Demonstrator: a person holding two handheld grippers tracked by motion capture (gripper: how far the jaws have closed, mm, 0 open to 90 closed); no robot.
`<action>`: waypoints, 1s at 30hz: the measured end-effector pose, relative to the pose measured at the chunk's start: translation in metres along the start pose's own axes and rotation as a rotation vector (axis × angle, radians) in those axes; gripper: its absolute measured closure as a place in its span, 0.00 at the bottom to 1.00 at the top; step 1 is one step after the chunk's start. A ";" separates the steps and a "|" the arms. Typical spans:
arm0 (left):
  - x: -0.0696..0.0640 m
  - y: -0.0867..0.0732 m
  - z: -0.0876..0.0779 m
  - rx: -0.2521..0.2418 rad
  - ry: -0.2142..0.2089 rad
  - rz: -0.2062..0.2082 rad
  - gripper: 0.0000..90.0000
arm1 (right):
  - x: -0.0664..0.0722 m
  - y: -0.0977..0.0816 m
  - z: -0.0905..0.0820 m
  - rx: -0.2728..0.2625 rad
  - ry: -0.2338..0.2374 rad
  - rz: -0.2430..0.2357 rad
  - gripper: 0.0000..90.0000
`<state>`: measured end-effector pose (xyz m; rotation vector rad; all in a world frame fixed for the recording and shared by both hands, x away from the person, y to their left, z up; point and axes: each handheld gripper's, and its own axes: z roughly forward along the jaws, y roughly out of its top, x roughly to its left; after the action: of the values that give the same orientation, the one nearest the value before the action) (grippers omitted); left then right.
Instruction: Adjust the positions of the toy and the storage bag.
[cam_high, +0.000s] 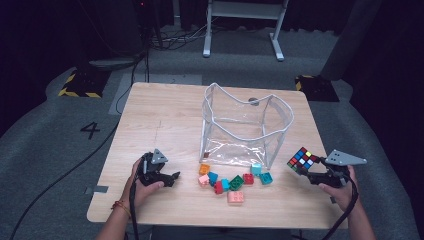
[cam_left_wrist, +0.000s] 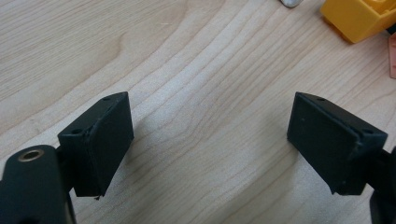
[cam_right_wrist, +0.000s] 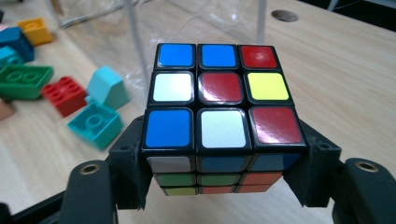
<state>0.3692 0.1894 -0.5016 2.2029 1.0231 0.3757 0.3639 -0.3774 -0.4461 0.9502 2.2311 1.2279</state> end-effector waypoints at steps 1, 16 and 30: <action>0.000 0.000 0.000 0.000 0.001 0.000 0.16 | -0.002 0.002 0.000 -0.004 -0.005 -0.002 0.38; 0.000 0.000 0.000 0.000 -0.001 -0.001 0.16 | -0.029 0.042 -0.006 -0.041 -0.071 0.014 0.38; 0.000 0.000 0.001 0.001 -0.013 0.002 0.16 | -0.044 0.093 -0.004 -0.051 -0.096 -0.011 0.38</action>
<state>0.3700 0.1894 -0.5020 2.2051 1.0142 0.3608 0.4246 -0.3769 -0.3634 0.9556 2.1185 1.2025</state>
